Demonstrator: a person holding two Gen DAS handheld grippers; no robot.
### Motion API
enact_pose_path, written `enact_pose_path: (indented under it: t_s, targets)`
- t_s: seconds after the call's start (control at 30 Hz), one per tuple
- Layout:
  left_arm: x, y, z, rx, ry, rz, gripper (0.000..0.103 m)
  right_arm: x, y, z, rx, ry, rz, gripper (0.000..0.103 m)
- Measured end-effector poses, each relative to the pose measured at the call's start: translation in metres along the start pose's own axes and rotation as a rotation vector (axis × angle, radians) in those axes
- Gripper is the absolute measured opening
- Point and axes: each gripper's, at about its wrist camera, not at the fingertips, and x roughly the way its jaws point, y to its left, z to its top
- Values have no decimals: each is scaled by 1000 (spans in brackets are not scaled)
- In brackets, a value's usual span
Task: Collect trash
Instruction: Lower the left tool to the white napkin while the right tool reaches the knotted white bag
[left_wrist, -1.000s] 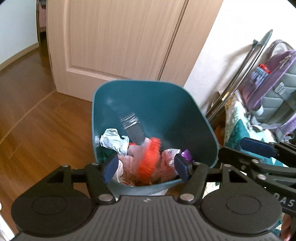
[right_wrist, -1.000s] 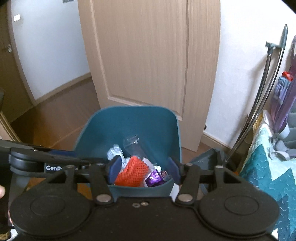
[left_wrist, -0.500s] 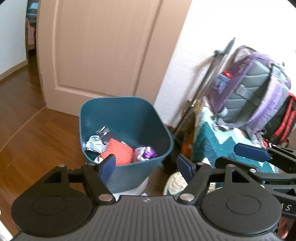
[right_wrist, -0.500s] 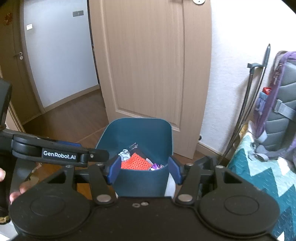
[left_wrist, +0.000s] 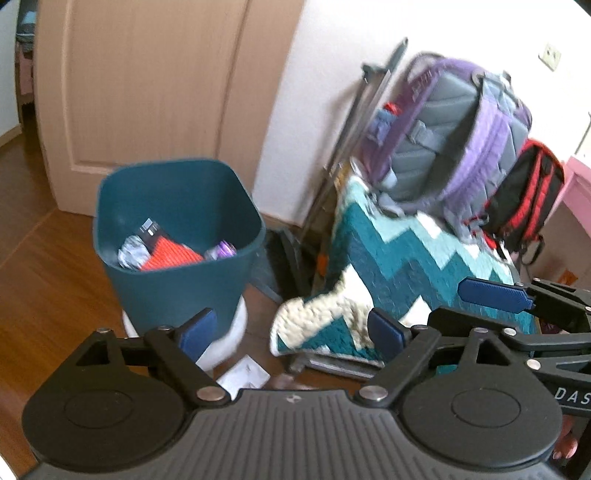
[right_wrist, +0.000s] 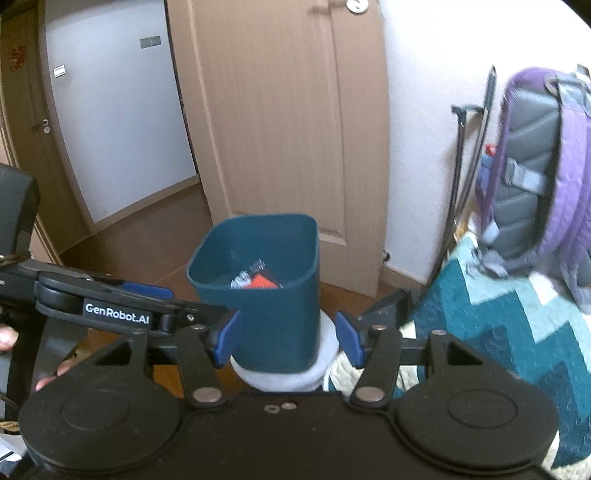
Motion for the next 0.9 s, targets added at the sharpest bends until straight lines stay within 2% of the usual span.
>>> enact_pose_path:
  t_s: [0.07, 0.13, 0.2, 0.4, 0.6, 0.73, 0.9]
  targets:
    - [13, -7, -9, 20, 23, -3, 98, 3, -11, -14, 12, 16, -7, 56]
    - [29, -14, -20, 46, 42, 1, 100, 9, -22, -30, 20, 38, -10, 56]
    - [44, -17, -28, 60, 70, 8, 100, 19, -32, -50, 24, 75, -7, 56]
    - [111, -15, -52, 68, 228, 43, 100, 66, -55, -105, 7, 219, -2, 56]
    - [180, -8, -70, 170, 331, 110, 100, 123, -77, -153, 19, 346, 23, 56]
    - [224, -1, -80, 253, 394, 92, 100, 163, -83, -186, 2, 421, 40, 56]
    - [283, 9, -99, 312, 451, 64, 100, 214, -89, -218, -35, 496, 55, 56]
